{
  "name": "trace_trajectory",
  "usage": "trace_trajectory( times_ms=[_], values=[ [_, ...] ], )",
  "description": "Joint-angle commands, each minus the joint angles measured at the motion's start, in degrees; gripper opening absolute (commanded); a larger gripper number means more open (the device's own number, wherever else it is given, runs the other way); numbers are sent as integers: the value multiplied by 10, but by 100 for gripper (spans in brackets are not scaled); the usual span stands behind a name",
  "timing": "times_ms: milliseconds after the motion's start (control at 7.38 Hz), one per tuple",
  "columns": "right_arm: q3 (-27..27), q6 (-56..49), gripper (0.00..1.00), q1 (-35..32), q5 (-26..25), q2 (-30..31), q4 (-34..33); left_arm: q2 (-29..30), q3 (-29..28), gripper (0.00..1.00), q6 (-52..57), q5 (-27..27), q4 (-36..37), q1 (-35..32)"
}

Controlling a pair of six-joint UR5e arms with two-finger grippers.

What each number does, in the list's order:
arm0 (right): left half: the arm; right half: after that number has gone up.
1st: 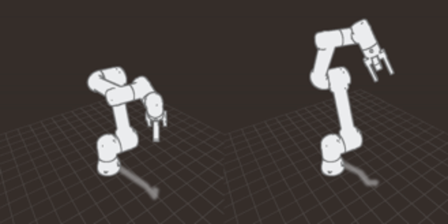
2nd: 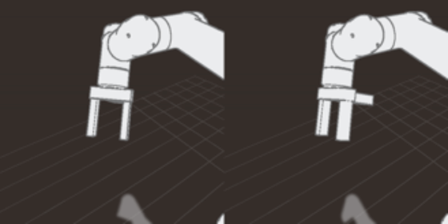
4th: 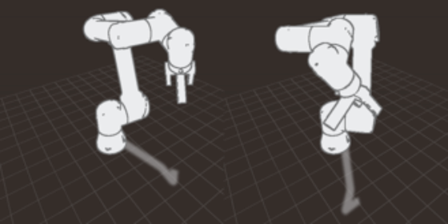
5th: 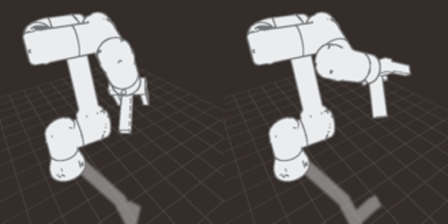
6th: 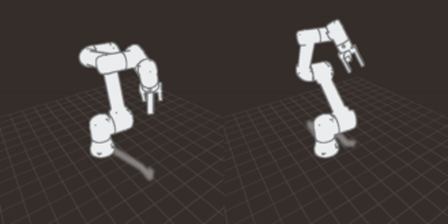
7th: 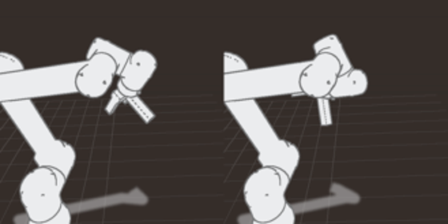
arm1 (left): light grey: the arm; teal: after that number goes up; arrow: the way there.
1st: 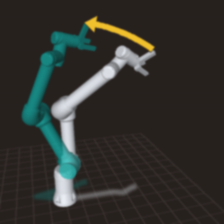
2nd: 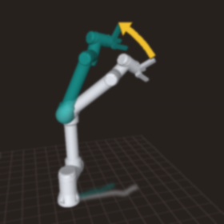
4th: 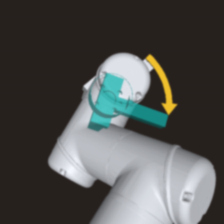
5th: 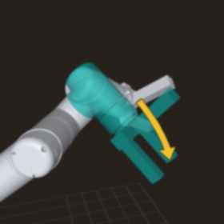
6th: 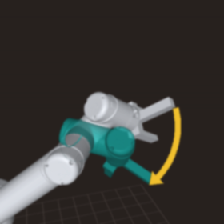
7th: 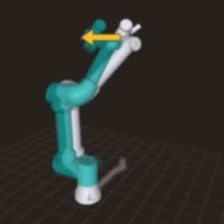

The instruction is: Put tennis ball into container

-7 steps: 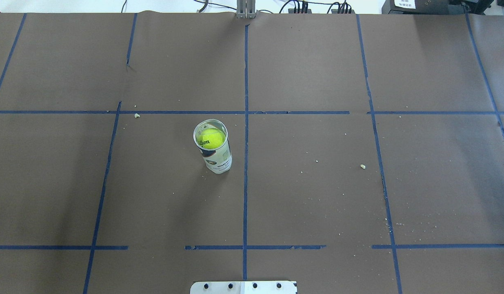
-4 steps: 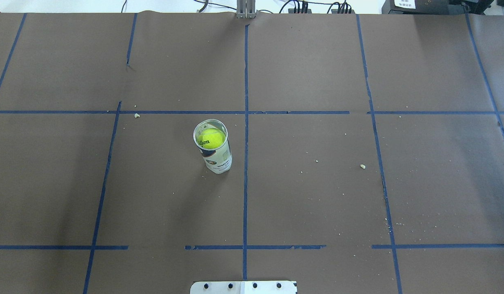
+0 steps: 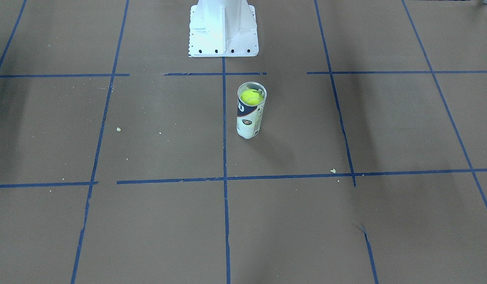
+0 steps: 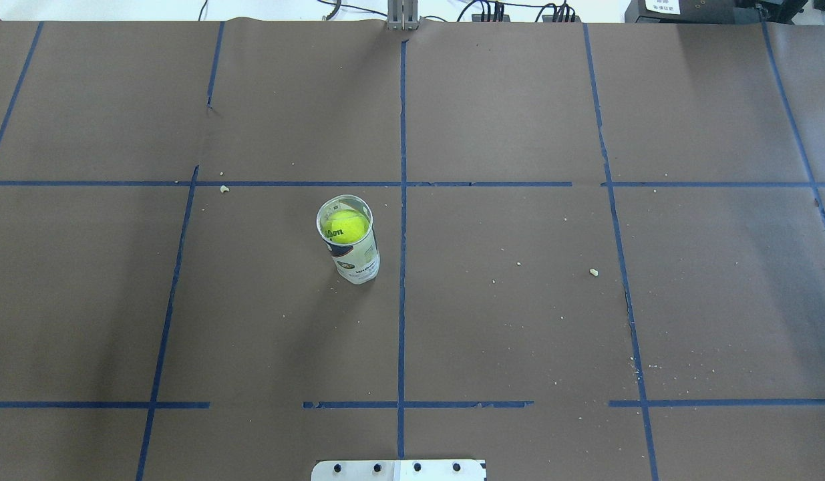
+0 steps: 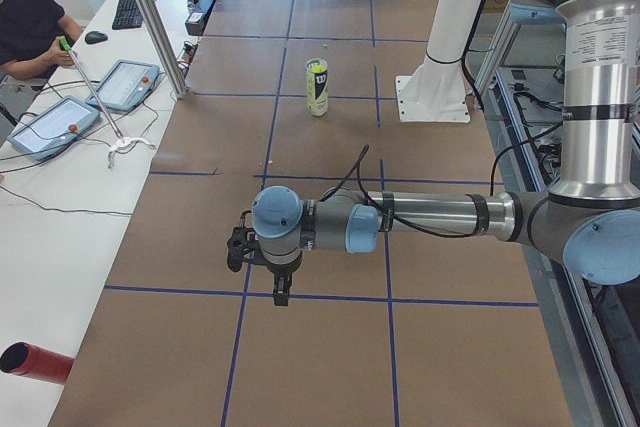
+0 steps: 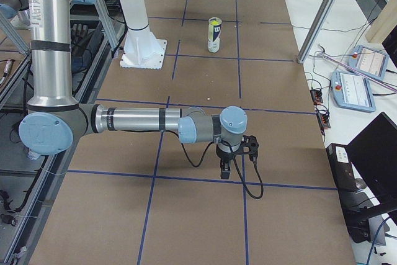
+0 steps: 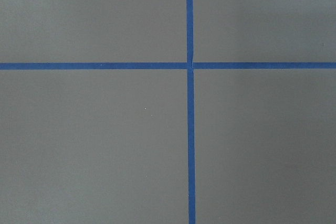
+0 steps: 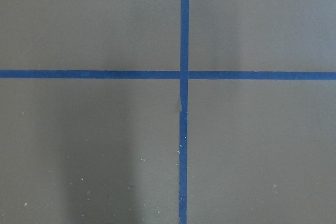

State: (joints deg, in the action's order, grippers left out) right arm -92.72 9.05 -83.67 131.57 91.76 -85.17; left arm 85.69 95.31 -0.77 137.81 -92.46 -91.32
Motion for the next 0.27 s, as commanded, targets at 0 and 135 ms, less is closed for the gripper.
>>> trace_trajectory(
  times_ms=[0,135],
  values=[
    [0,0,100,0,0,0,0,-1,0,100,1,0,0,0],
    [0,0,100,1,0,0,0,-1,1,100,1,-1,1,0]
  ],
)
